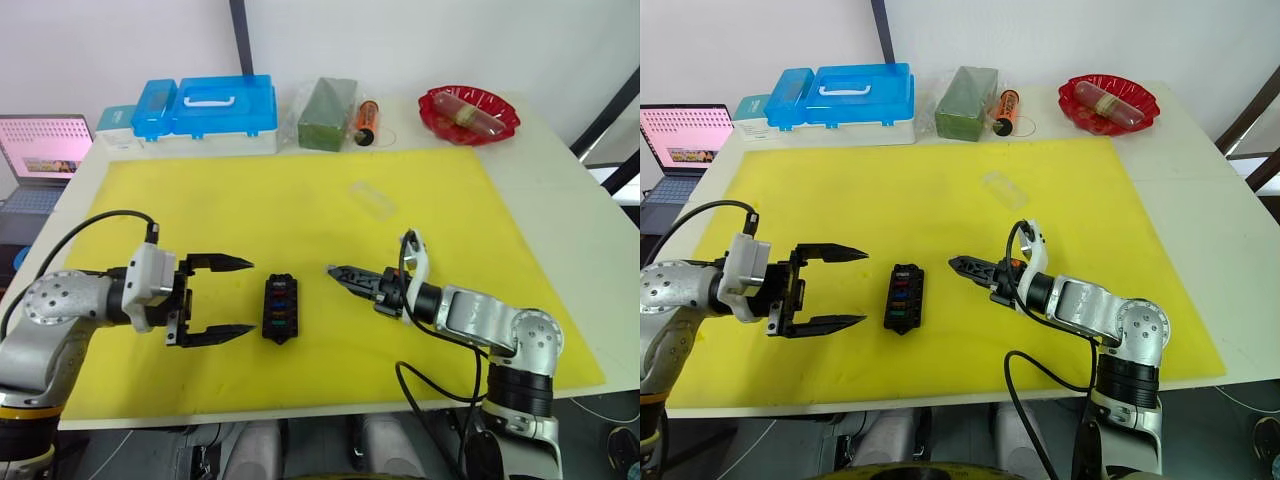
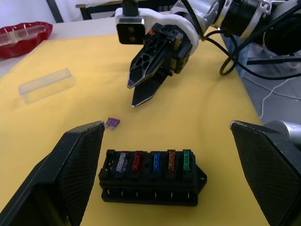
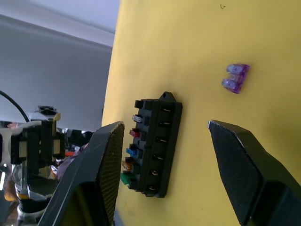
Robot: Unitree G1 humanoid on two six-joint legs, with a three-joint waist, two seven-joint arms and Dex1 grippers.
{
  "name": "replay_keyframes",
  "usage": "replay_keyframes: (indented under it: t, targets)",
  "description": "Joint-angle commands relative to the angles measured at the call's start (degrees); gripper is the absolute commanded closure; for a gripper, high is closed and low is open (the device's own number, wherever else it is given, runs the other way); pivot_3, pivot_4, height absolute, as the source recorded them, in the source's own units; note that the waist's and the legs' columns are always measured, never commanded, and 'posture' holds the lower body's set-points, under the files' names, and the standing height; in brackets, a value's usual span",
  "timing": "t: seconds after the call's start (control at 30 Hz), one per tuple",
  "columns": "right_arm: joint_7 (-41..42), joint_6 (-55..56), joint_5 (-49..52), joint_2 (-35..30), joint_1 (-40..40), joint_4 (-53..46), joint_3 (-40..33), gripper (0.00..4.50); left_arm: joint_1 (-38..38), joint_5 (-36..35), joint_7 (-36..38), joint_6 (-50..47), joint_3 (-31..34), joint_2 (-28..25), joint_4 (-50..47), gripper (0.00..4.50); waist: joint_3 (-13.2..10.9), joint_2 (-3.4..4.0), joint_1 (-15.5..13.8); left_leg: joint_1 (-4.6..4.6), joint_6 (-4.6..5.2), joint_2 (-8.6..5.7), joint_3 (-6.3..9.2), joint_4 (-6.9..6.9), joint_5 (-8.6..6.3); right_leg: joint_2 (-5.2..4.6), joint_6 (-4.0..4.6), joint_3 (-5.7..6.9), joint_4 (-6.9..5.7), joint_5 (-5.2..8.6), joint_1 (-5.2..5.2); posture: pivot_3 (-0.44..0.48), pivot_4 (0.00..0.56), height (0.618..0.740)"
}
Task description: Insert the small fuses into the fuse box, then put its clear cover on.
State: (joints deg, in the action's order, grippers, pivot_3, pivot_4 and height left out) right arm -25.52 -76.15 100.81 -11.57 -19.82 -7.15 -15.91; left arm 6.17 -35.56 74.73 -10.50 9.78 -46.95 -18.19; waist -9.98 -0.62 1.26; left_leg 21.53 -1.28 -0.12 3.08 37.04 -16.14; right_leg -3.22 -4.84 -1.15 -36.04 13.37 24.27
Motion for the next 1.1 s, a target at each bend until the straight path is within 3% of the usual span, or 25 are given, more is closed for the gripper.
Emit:
replay_keyframes:
  t: [0.03, 0.4, 0.97, 1.1]
  targets:
    - [-1.5, 5.0, 4.1, -2.6, 0.4, 0.3, 3.7, 1.52, 0.9, -0.3, -0.6, 0.1, 0.1, 0.1, -1.5, 0.0, 0.0, 0.0, 0.0, 0.0, 0.0, 0.0, -0.01, 0.0, 0.0, 0.0, 0.0, 0.0, 0.0, 0.0, 0.0, 0.0, 0.15, 0.74]
    - [0.8, 12.3, -0.4, -4.7, -1.1, 3.6, 9.4, 1.52, 2.0, 0.4, -1.4, 0.4, -0.4, 0.5, -0.8, 0.0, 0.0, -0.01, -0.1, 0.0, 0.0, 0.01, -0.01, 0.0, 0.0, 0.02, -0.05, -0.01, 0.02, -0.02, 0.0, 0.0, 0.15, 0.74]
    - [6.3, 14.9, -11.5, -1.3, -4.0, 8.3, 11.0, 1.52, 2.6, 0.9, -1.4, 1.4, -0.6, 0.9, -0.1, 0.0, 0.0, -0.01, 0.0, -0.02, 0.0, 0.05, 0.0, 0.0, 0.0, 0.06, 0.03, -0.01, 0.01, 0.02, 0.0, 0.0, 0.15, 0.74]
    - [8.1, 14.3, -14.4, -0.9, -4.1, 9.0, 11.1, 2.36, 2.9, 0.9, -1.4, 1.5, -0.9, 1.1, 0.0, 0.0, 0.0, -0.02, 0.0, -0.03, 0.0, 0.05, -0.01, 0.01, 0.0, 0.07, 0.04, -0.01, 0.01, 0.02, 0.0, 0.0, 0.15, 0.74]
